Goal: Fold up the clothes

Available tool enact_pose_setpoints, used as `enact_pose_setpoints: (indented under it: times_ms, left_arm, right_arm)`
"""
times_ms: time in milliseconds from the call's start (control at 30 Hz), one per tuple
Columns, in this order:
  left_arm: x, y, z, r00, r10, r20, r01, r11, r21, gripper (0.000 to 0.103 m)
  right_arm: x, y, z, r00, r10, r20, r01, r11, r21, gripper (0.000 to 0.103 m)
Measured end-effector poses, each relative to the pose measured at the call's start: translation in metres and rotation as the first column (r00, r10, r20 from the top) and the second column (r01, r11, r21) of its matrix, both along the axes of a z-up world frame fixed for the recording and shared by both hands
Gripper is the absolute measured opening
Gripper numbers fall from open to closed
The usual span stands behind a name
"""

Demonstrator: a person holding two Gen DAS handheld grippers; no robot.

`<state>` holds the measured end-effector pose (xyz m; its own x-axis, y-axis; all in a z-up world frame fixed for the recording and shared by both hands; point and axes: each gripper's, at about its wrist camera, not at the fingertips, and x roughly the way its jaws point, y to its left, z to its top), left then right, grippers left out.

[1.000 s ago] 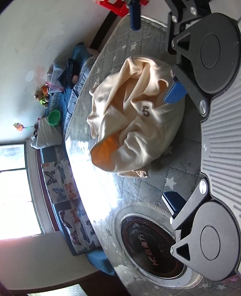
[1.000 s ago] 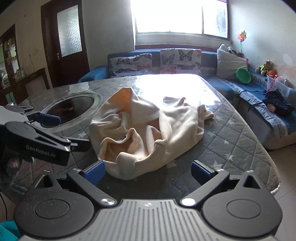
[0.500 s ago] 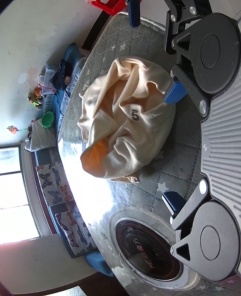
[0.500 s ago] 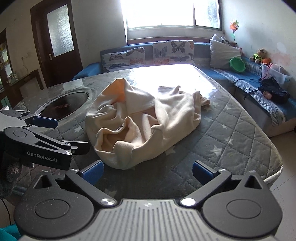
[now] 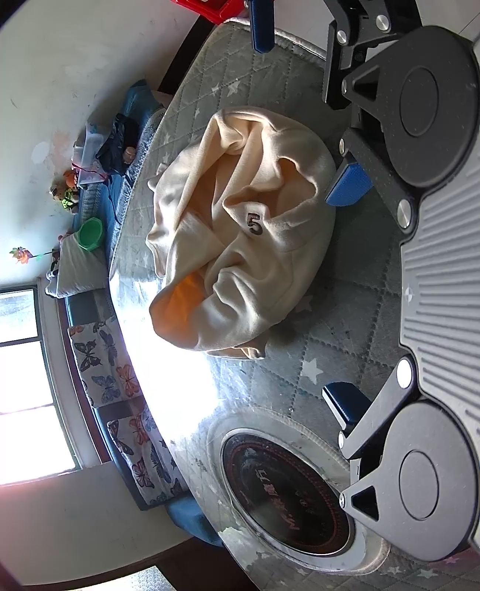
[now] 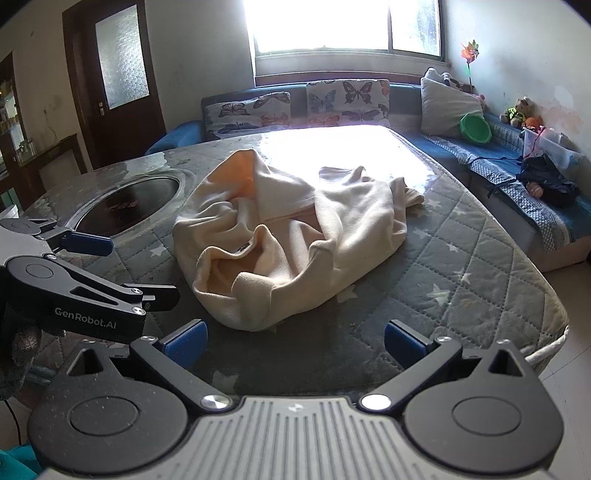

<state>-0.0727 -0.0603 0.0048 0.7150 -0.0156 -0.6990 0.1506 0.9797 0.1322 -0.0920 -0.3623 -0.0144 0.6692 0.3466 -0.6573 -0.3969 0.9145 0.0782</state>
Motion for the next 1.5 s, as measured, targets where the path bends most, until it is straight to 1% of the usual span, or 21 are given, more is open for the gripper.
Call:
enact_pose_setpoints:
  times_ms: [133,533,1500]
  left_arm:
    - [0.001,-0.003,-0.001,1.0,0.002,-0.004,-0.002,1.0,0.001,0.103]
    - [0.003,-0.006,-0.004,1.0,0.007,-0.017,-0.007,1.0,0.002,0.103]
    - [0.018,0.005,-0.007,0.999,0.021,-0.045,-0.021,1.0,0.001,0.103]
  right_arm:
    - [-0.005,0.022,-0.001,1.0,-0.015,0.003,0.015,1.0,0.005,0.103]
    - [-0.015,0.065,-0.003,0.999,-0.035,-0.004,0.035,0.999,0.002,0.103]
    - [-0.012,0.146,-0.004,0.999,-0.042,-0.028,0.041,0.999,-0.009,0.103]
